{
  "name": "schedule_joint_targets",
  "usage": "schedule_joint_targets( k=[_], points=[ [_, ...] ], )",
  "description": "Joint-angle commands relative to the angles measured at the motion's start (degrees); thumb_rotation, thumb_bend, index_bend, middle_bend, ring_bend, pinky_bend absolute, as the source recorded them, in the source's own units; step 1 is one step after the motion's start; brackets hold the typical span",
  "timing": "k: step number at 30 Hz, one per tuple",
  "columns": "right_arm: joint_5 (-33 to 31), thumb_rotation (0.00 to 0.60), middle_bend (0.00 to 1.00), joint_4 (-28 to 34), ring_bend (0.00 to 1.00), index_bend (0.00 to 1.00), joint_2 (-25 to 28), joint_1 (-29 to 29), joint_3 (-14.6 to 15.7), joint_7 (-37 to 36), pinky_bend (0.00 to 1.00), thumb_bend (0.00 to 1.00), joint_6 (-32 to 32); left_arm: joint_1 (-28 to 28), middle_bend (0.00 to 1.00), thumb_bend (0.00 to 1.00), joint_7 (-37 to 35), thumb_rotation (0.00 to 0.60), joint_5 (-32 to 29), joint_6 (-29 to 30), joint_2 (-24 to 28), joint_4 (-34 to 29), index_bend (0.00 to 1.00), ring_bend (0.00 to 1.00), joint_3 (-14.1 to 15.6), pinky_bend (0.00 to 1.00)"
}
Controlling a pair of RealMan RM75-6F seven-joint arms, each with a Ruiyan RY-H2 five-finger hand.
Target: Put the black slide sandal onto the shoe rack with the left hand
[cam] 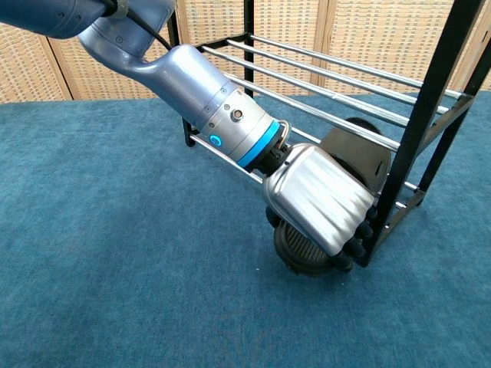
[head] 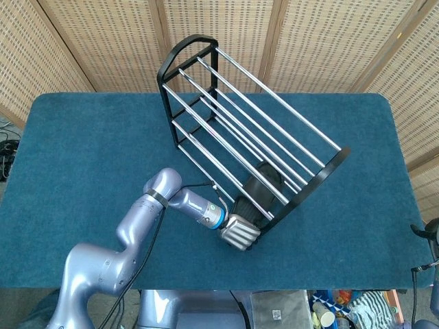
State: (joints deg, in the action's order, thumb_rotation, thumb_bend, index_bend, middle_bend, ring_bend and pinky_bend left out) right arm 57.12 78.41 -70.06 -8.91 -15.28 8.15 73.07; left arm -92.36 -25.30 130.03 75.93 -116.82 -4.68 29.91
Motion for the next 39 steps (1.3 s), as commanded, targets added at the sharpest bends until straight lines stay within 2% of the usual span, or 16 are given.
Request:
schedule_joint_targets(
  k=[1, 3, 5, 8, 10, 18, 25, 31, 39],
  points=[
    [0.0, 0.600, 0.00, 0.1, 0.00, 0.00, 0.1, 0.0, 0.0, -0.1, 0.00, 0.00, 0.0, -0.4, 0.32, 0.18, 0.2, 0.600, -0.6, -1.2, -0.1, 0.1, 0.61, 0.23, 0.2, 0.26],
    [0.0, 0.600, 0.00, 0.1, 0.00, 0.00, 0.1, 0.1, 0.0, -0.2, 0.00, 0.00, 0.1, -0.5, 0.15, 0.18, 0.6, 0.600, -0.7, -1.8, 0.0, 0.2, 0.42, 0.10, 0.6, 0.18],
    [0.0, 0.600, 0.00, 0.1, 0.00, 0.00, 0.2, 0.1, 0.0, -0.3, 0.00, 0.00, 0.1, -0.5, 0.04, 0.18, 0.9, 0.600, -0.7, -2.3, 0.1, 0.1, 0.29, 0.02, 0.9, 0.11],
    [0.1, 0.600, 0.00, 0.2, 0.00, 0.00, 0.2, 0.1, 0.0, -0.4, 0.00, 0.00, 0.1, -0.5, 0.00, 0.18, 1.2, 0.600, -1.0, -2.5, 0.4, 0.1, 0.16, 0.00, 1.2, 0.03],
    [0.2, 0.600, 0.00, 0.3, 0.00, 0.00, 0.3, 0.2, 0.0, -0.5, 0.00, 0.00, 0.2, -0.5, 0.00, 0.18, 1.6, 0.600, -1.2, -2.5, 0.6, 0.0, 0.13, 0.00, 1.3, 0.02],
    [0.5, 0.600, 0.00, 0.7, 0.00, 0.00, 0.4, 0.3, 0.1, -0.5, 0.00, 0.00, 0.8, 0.2, 0.00, 0.18, 2.5, 0.600, -2.1, -2.5, 2.1, -0.2, 0.02, 0.00, 1.7, 0.00],
    [1.4, 0.600, 0.00, 1.6, 0.00, 0.00, 0.6, 0.4, 0.4, -0.4, 0.00, 0.00, 1.4, 2.0, 0.00, 0.18, 3.5, 0.600, -2.7, -0.3, 4.8, -1.0, 0.00, 0.00, 2.1, 0.00],
    [2.4, 0.600, 0.00, 2.9, 0.00, 0.00, 1.0, 0.7, 0.7, -0.3, 0.00, 0.00, 2.3, 5.1, 0.00, 0.18, 4.2, 0.600, -3.4, 5.4, 8.3, -2.9, 0.00, 0.00, 2.2, 0.00],
    [4.5, 0.600, 0.00, 5.5, 0.00, 0.00, 1.8, 1.2, 1.5, -0.2, 0.00, 0.00, 3.8, 13.4, 0.00, 0.18, 6.2, 0.600, -5.3, 17.2, 15.3, -8.7, 0.00, 0.00, 1.4, 0.00]
  ],
)
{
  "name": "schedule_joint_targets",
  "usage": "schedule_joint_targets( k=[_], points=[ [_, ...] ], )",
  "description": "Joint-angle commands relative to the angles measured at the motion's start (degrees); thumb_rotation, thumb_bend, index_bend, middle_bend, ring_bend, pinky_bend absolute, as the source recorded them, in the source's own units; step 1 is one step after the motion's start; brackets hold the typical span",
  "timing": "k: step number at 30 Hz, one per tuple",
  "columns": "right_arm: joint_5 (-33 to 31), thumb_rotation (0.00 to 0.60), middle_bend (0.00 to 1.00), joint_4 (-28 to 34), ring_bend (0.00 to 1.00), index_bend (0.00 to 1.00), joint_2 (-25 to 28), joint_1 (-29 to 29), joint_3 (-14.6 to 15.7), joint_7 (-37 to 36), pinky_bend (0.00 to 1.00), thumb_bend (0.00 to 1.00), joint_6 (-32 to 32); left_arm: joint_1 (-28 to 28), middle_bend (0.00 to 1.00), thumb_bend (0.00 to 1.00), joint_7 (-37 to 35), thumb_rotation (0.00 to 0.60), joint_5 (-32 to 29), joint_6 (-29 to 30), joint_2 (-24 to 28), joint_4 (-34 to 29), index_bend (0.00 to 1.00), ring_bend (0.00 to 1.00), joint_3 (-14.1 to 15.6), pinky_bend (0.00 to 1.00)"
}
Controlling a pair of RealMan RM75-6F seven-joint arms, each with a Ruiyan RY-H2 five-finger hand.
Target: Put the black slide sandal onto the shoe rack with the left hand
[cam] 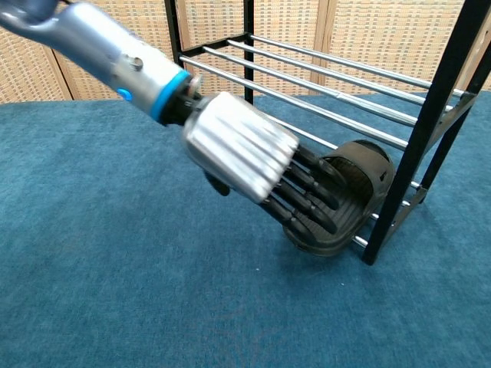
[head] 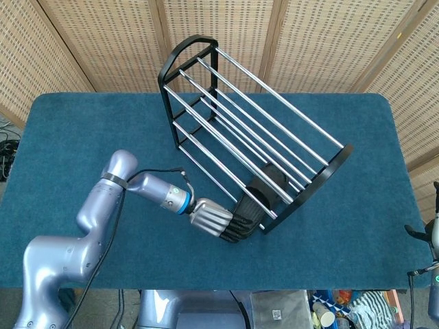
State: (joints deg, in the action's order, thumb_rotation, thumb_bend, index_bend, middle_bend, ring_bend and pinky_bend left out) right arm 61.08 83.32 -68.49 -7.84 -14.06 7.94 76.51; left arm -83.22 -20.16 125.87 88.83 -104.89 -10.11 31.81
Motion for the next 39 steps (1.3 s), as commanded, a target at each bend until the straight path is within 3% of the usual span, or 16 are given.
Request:
schedule_joint_targets(
  k=[1, 13, 19, 24, 31, 39],
  points=[
    [0.9, 0.600, 0.00, 1.0, 0.00, 0.00, 0.3, 0.2, 0.4, 0.0, 0.00, 0.00, 0.6, 5.8, 0.00, 0.18, 1.6, 0.600, -1.5, 5.5, 4.4, -4.5, 0.00, 0.00, -0.6, 0.00],
    [5.4, 0.600, 0.00, 6.3, 0.00, 0.00, 2.4, 1.3, 2.2, -0.8, 0.00, 0.00, 2.6, 31.2, 0.00, 0.18, 13.2, 0.600, -11.5, 10.5, 17.1, -26.9, 0.00, 0.00, -3.5, 0.06],
    [8.1, 0.600, 0.00, 8.9, 0.00, 0.00, 3.5, 1.8, 3.2, -1.2, 0.00, 0.00, 3.7, 43.9, 0.00, 0.18, 16.5, 0.600, -24.0, 7.2, 23.8, -40.8, 0.01, 0.00, -7.3, 0.00],
    [10.2, 0.600, 0.00, 10.6, 0.00, 0.00, 4.2, 2.2, 4.0, -1.5, 0.00, 0.00, 4.6, 51.8, 0.00, 0.18, 17.3, 0.600, -38.4, 3.1, 30.7, -62.2, 0.00, 0.00, -12.2, 0.00],
    [13.1, 0.600, 0.00, 12.2, 0.00, 0.00, 4.9, 2.5, 5.0, -2.1, 0.00, 0.00, 5.8, 59.6, 0.00, 0.18, 29.8, 0.600, -56.9, 2.8, 36.2, -86.3, 0.00, 0.00, -19.2, 0.00],
    [15.9, 0.600, 0.00, 13.0, 0.00, 0.00, 5.8, 3.1, 6.0, -3.4, 0.00, 0.00, 6.9, 65.3, 0.00, 0.18, 30.3, 0.600, -60.8, 7.7, 34.4, -88.6, 0.00, 0.00, -25.9, 0.00]
  ],
)
